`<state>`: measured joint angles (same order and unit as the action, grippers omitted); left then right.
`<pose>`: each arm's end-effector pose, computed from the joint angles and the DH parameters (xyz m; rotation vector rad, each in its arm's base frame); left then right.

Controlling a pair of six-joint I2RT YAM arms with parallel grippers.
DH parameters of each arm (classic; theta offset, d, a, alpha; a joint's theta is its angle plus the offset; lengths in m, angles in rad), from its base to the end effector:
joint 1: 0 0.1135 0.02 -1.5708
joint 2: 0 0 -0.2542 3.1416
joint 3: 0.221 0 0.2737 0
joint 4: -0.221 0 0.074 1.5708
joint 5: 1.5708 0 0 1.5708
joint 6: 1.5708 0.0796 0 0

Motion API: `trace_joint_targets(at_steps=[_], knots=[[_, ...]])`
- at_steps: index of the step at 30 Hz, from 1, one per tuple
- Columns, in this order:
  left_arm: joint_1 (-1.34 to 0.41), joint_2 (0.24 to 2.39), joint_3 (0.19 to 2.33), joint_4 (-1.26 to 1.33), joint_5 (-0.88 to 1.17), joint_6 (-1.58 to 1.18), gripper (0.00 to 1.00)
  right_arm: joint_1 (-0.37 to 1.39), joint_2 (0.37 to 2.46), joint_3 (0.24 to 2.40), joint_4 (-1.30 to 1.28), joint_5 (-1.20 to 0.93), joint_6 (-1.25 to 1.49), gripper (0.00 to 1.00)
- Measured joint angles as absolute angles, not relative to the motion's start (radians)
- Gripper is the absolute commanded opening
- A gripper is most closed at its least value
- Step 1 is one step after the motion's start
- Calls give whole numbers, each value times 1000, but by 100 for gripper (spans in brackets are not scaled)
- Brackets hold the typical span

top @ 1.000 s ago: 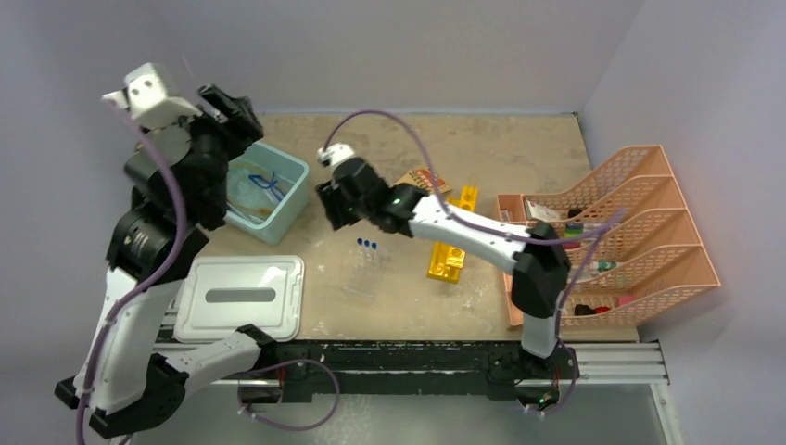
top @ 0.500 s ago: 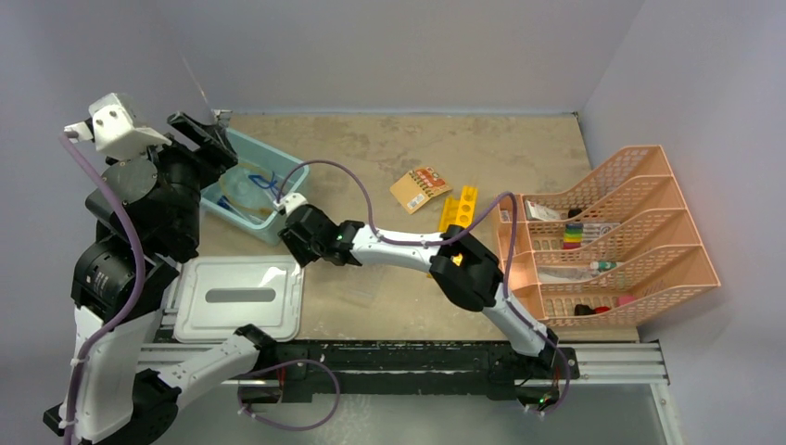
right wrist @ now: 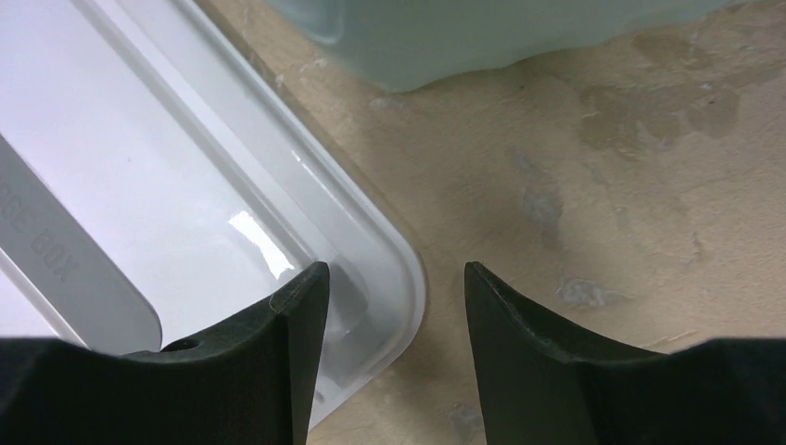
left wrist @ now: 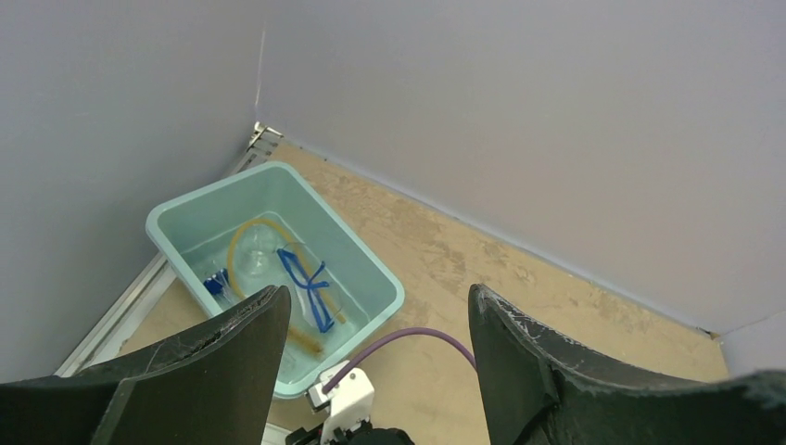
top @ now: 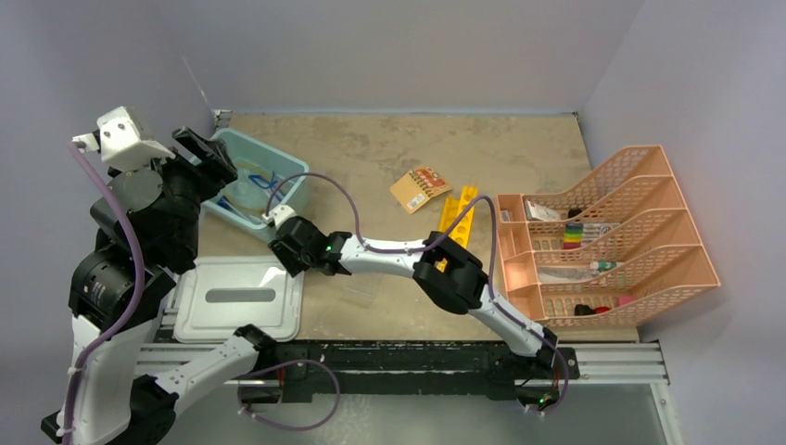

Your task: Organize the chemistry lab equipment

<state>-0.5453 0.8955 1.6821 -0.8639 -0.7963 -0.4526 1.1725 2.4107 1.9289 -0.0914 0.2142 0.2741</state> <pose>0.1462 -0.0222 0.5333 -0.5190 1.5409 -0.1114 0.2488 0.5476 0.1303 -0.8354 2.0283 0.6130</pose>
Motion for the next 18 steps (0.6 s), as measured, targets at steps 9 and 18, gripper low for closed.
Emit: trace_joint_targets(at_steps=[9, 18], knots=[[-545, 869, 1637, -864, -796, -453, 70, 1180, 2391, 1883, -78, 202, 231, 26], [-545, 868, 1618, -863, -796, -453, 70, 1177, 2283, 1750, -136, 233, 154, 18]])
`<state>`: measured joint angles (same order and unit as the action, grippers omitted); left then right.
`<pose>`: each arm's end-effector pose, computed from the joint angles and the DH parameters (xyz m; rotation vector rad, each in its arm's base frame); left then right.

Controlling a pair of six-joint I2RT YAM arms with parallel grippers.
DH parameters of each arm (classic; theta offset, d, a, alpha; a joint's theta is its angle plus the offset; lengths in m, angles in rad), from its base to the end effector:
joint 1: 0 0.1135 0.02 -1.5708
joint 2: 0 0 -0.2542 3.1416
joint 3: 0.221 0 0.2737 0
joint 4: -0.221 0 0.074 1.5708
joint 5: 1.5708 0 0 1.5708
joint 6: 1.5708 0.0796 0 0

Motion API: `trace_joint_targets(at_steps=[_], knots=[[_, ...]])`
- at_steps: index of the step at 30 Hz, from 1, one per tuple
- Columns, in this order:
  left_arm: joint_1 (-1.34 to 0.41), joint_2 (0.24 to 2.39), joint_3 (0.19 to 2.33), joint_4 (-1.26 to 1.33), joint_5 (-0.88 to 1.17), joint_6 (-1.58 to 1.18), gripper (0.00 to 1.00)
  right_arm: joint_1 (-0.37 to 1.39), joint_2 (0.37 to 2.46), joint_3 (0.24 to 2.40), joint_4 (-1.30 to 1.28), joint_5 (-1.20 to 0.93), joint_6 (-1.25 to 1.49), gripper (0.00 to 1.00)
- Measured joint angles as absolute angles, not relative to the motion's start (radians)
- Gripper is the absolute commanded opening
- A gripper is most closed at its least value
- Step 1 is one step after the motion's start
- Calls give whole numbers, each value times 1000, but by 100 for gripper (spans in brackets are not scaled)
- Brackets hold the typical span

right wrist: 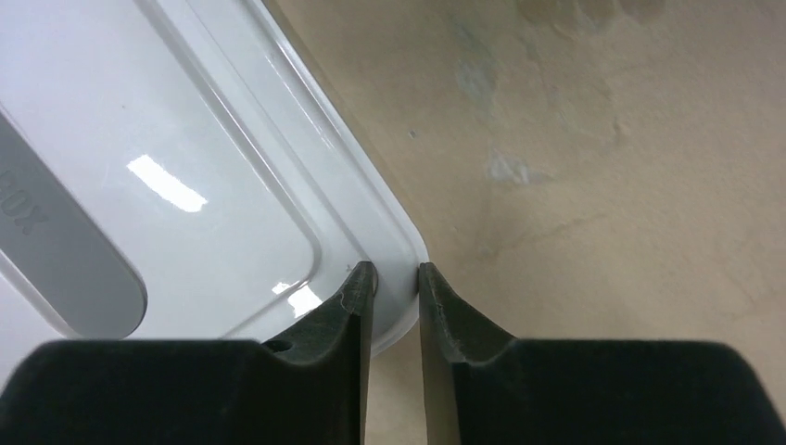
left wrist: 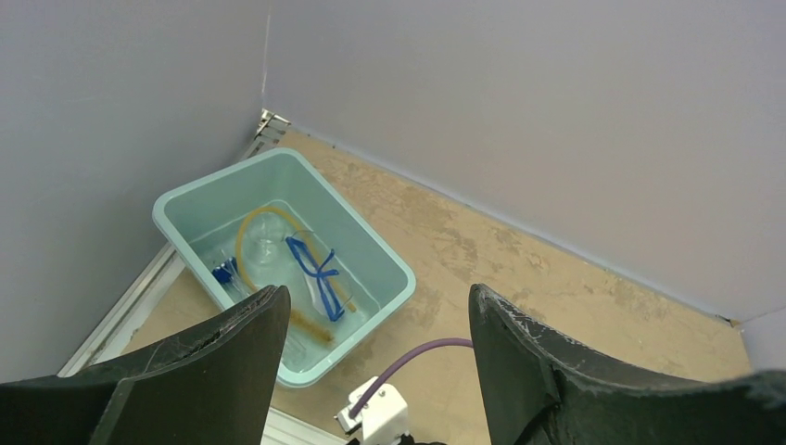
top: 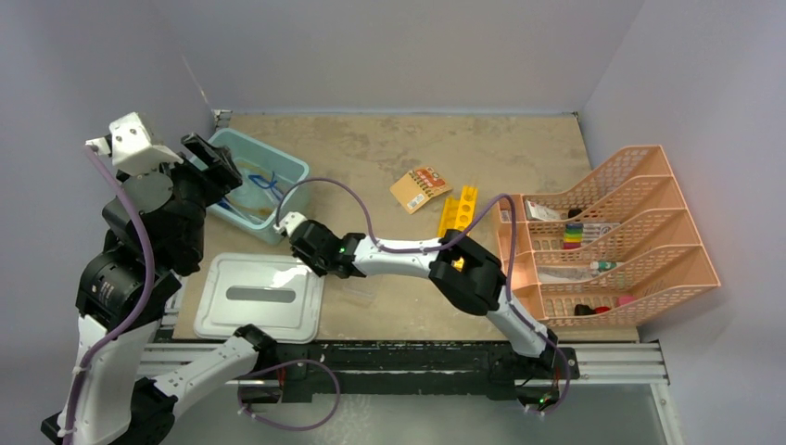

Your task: Organize the chemistry lab equipment

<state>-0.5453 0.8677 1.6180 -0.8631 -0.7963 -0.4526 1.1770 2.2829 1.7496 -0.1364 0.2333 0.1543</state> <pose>0.1483 -0.0234 0.5188 -0.5081 1.5702 -0.0896 0.2339 0.5150 0.1278 -0.9928 2.0306 0.4662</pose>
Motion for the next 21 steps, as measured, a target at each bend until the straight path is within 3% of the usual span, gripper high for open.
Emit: trace_joint_targets(at_steps=[2, 6, 8, 13, 21], knots=[[-545, 868, 1616, -863, -797, -453, 70, 1176, 2254, 1712, -152, 246, 142, 20], [-545, 868, 1613, -863, -796, -453, 70, 1165, 2233, 1686, -165, 240, 118, 37], [-545, 870, 1613, -862, -796, -452, 70, 1163, 2243, 1708, -183, 234, 102, 40], [-545, 890, 1621, -862, -793, -451, 71, 1158, 2336, 1848, -182, 166, 21, 38], [-545, 928, 1627, -862, -786, -449, 71, 1140, 2357, 1858, -129, -16, -159, 26]])
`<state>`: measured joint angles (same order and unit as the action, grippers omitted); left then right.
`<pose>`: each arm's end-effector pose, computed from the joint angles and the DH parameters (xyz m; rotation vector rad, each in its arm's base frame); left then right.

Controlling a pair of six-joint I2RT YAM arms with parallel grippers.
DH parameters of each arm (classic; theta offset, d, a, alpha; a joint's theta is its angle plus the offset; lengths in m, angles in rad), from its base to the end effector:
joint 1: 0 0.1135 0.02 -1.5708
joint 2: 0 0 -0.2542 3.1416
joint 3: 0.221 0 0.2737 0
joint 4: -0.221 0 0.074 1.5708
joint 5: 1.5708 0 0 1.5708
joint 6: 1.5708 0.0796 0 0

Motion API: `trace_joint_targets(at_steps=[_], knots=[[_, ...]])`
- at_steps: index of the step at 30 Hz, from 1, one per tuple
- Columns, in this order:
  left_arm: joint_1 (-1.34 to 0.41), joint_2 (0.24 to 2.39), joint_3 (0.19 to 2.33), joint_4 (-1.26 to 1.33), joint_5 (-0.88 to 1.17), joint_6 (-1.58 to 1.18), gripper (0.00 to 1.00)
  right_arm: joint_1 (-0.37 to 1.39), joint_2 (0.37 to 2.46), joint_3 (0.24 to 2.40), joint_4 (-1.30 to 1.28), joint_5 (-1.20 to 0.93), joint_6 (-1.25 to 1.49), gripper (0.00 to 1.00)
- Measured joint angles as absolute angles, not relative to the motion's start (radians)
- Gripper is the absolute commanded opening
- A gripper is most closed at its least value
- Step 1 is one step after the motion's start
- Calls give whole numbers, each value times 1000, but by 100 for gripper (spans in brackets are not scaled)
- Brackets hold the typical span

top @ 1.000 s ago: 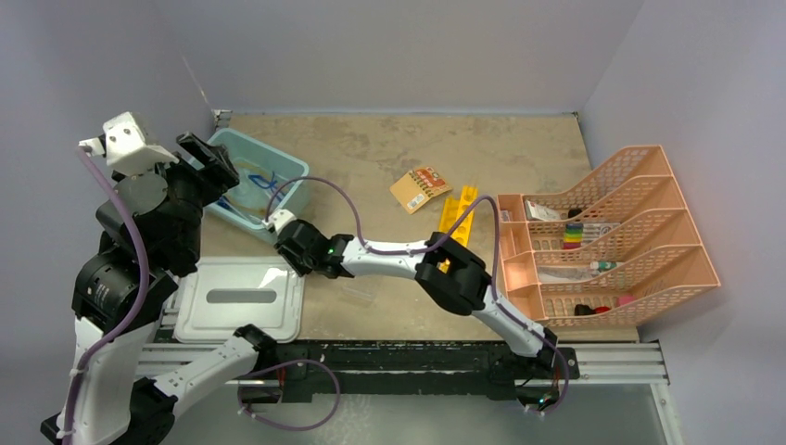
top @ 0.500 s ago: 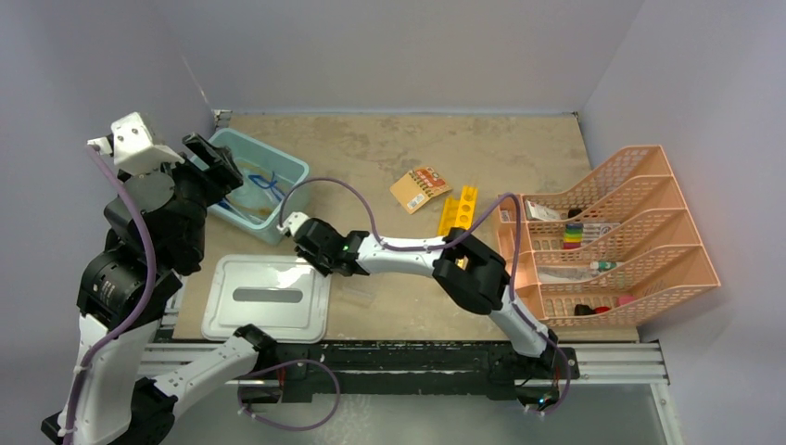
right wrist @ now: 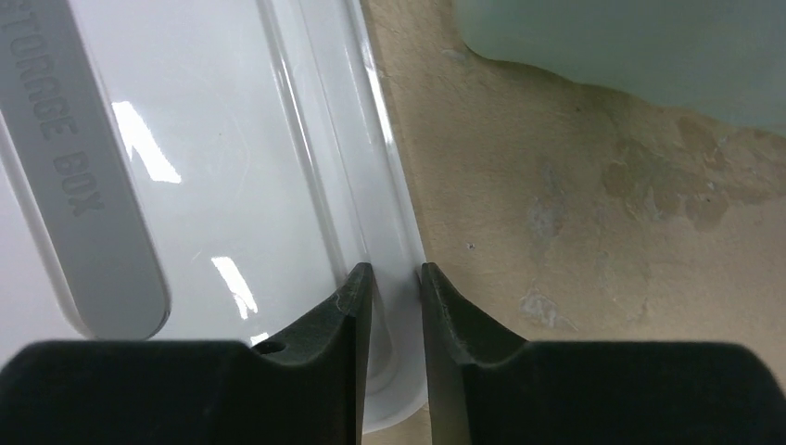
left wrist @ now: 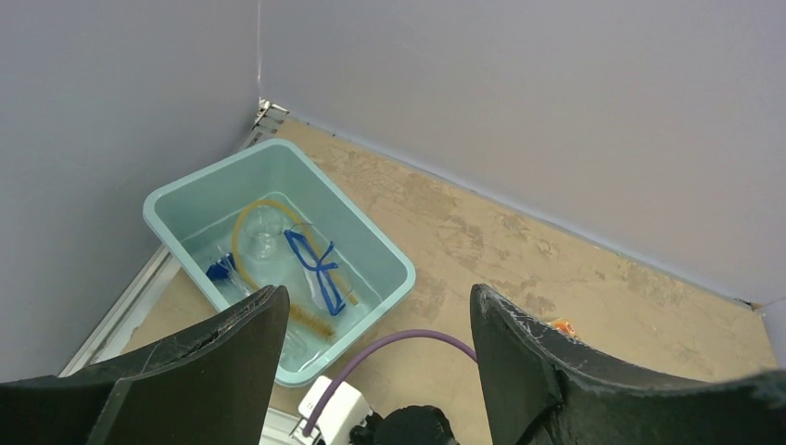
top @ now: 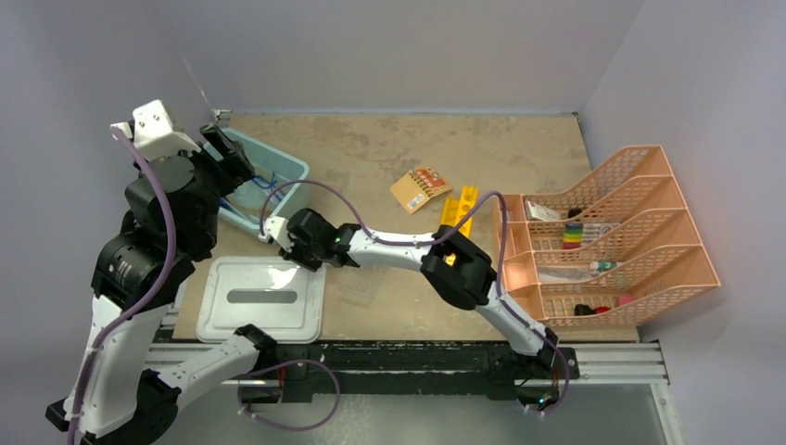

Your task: Organize the chemistry lab equipment

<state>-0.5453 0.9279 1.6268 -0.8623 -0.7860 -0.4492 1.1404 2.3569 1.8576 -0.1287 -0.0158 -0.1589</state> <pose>0.1677 -0.0359 0.5135 -0.4826 1.6159 -0.0643 0.2439 0.5343 0.1277 -1.3723 1.7915 0.5578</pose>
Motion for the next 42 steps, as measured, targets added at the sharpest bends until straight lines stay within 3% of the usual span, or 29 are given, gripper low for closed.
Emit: trace_joint_targets(at_steps=[4, 9, 21, 42], knots=[[-545, 942, 1638, -863, -784, -449, 71, 1122, 2359, 1857, -128, -102, -234, 22], [-545, 954, 1653, -867, -784, -450, 71, 1112, 2361, 1857, -134, -161, -312, 0], [-545, 957, 1670, -897, -785, -462, 71, 1114, 2326, 1852, -191, -144, -414, 0], [-545, 919, 1667, -900, -834, -513, 71, 1125, 2054, 1724, -244, -107, -439, 0]])
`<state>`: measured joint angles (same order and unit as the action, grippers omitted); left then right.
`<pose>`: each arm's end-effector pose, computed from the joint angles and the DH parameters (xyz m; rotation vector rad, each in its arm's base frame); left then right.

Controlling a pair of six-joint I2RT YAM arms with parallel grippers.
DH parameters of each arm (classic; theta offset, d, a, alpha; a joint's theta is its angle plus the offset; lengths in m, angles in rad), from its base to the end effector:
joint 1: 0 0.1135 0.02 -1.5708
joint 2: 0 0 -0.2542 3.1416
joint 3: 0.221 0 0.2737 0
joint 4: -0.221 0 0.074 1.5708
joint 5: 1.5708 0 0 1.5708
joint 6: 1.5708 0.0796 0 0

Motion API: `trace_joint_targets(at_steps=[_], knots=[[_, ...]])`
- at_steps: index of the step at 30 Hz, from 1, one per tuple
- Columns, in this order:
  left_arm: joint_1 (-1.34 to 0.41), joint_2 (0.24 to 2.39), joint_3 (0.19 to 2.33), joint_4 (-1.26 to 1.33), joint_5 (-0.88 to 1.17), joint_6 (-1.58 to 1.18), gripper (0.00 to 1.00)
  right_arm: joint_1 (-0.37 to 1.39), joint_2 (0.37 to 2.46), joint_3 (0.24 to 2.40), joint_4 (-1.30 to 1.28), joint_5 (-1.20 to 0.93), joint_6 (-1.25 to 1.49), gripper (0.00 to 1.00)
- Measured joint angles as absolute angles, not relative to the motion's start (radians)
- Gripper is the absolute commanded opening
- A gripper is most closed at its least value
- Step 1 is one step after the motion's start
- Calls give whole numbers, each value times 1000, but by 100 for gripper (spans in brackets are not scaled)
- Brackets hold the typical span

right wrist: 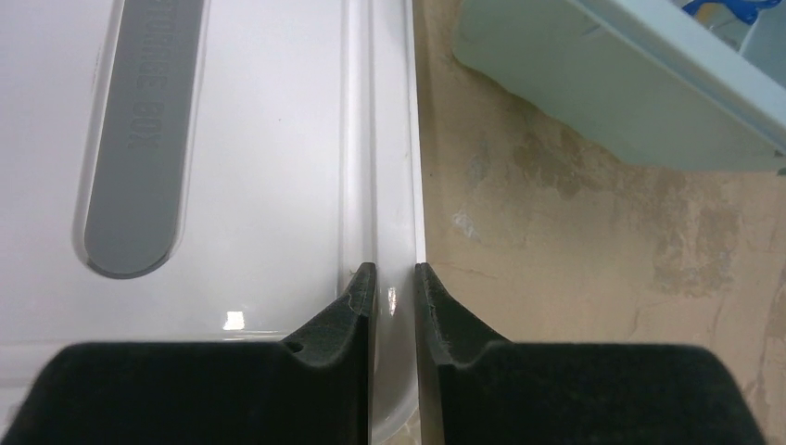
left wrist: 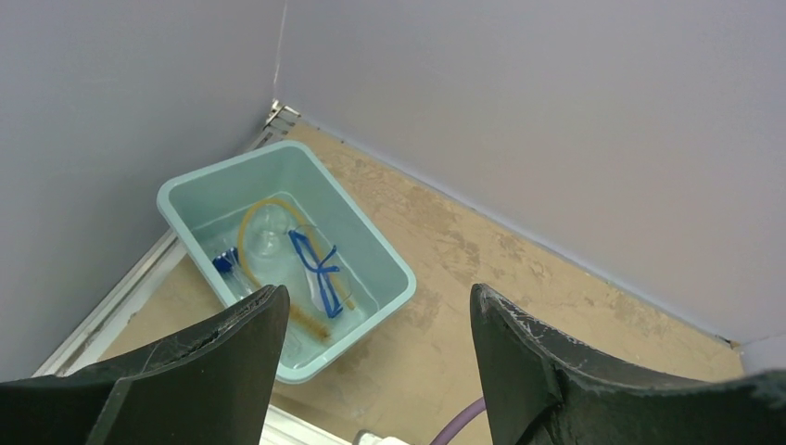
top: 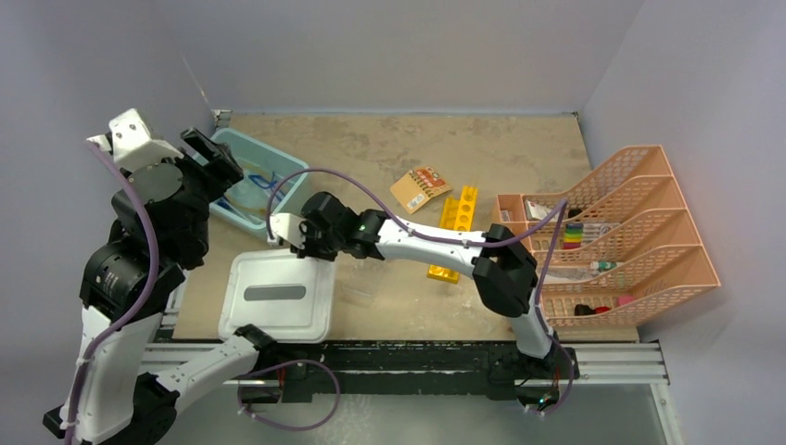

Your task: Organize the chemistry lab equipment

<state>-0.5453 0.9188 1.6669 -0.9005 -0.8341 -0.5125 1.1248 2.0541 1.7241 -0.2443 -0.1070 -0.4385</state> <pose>0.1560 -0.0257 0.5218 -0.5690 1.5739 -0.0790 0.2247 0.4897 0.2256 -1.5844 1.5060 0.5101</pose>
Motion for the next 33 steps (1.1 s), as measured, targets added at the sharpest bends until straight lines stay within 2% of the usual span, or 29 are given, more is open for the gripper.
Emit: trace_joint_targets(at_steps=[13, 20, 21, 29, 33], knots=[[-545, 892, 1354, -1050, -878, -825, 71, 1124, 1935, 1521, -271, -84, -408, 0], [-545, 898, 1257, -1073, -878, -908, 67, 1123, 1922, 1435, -270, -62, -391, 0], [-545, 902, 1244, -1072, -877, -916, 66, 1122, 1917, 1422, -268, -61, -385, 1], [-545, 936, 1222, -1039, -866, -920, 71, 1118, 1873, 1389, -255, -43, -295, 35], [-545, 968, 1226, -1007, -853, -896, 72, 1118, 1842, 1384, -230, -42, -216, 39]])
